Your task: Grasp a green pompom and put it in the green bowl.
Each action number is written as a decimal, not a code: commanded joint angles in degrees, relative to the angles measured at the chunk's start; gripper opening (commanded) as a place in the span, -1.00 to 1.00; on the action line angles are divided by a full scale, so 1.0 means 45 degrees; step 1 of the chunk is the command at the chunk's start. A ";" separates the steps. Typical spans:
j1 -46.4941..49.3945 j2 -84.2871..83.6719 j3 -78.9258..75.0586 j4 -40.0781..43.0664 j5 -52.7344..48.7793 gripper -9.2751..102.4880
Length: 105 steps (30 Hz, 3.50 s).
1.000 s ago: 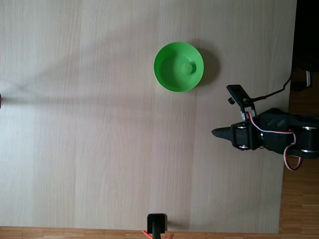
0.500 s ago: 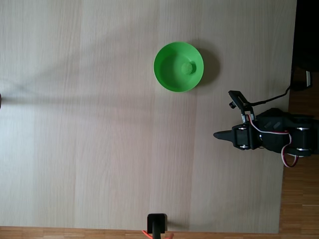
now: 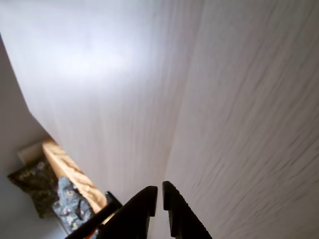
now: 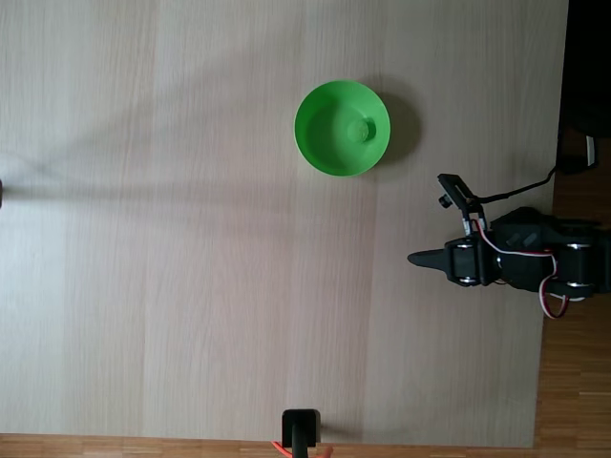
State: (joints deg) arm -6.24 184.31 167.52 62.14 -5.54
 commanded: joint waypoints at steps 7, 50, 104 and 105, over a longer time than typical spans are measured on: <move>-0.0020 0.1191 -0.0137 0.0059 -0.0059 -0.84; 0.0801 0.1777 0.1035 0.0820 -0.0059 -0.84; 0.0859 0.1738 0.1387 0.0801 0.0039 -0.84; 0.0859 0.1738 0.1387 0.0801 0.0039 -0.84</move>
State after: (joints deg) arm -2.81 188.88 174.11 66.27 -5.45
